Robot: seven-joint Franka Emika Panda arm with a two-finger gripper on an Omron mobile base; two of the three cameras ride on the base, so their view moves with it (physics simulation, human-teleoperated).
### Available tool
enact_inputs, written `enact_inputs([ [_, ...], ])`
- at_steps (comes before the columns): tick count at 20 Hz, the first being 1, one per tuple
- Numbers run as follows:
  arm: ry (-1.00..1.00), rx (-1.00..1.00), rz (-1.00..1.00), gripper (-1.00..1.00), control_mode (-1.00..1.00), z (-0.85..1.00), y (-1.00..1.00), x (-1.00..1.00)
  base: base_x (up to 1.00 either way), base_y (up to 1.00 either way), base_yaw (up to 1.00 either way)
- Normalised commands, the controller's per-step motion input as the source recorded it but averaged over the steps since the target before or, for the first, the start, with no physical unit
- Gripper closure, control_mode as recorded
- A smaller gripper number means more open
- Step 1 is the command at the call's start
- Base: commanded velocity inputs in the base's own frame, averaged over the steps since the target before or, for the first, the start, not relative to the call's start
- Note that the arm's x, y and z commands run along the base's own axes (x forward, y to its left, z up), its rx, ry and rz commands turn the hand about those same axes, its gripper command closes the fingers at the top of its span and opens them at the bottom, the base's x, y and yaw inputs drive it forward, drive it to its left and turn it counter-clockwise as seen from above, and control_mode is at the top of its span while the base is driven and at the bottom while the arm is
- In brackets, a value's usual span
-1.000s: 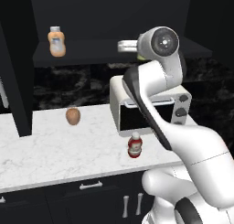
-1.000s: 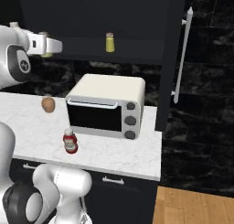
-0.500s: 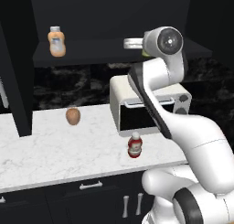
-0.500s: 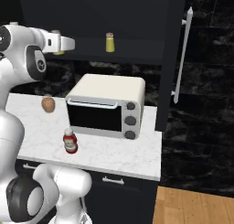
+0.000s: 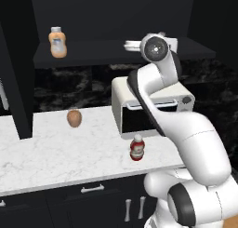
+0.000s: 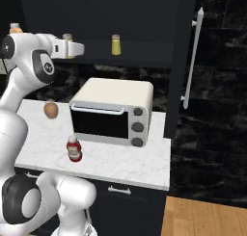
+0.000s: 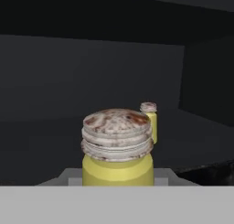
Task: Put the shaker and condiment bottle from the counter next to their counterparts in the cabinet.
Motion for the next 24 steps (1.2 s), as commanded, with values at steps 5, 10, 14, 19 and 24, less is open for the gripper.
enact_inputs([
  [5, 0.0, 0.0, -0.09, 1.0, -1.0, 0.0, -0.13, 0.46, 0.0, 0.0, 0.0],
  [10, 0.0, 0.0, -0.09, 1.0, -1.0, 0.0, -0.21, 0.45, 0.0, 0.0, 0.0],
  [14, 0.0, 0.0, -0.1, 1.0, -1.0, -0.04, -0.21, 0.36, 0.0, 0.0, 0.0],
  [19, 0.0, 0.0, -0.08, 1.0, -1.0, -0.18, -0.12, 0.3, 0.0, 0.0, 0.0],
  [24, 0.0, 0.0, -0.03, 1.0, -1.0, -0.19, 0.0, 0.33, 0.0, 0.0, 0.0],
])
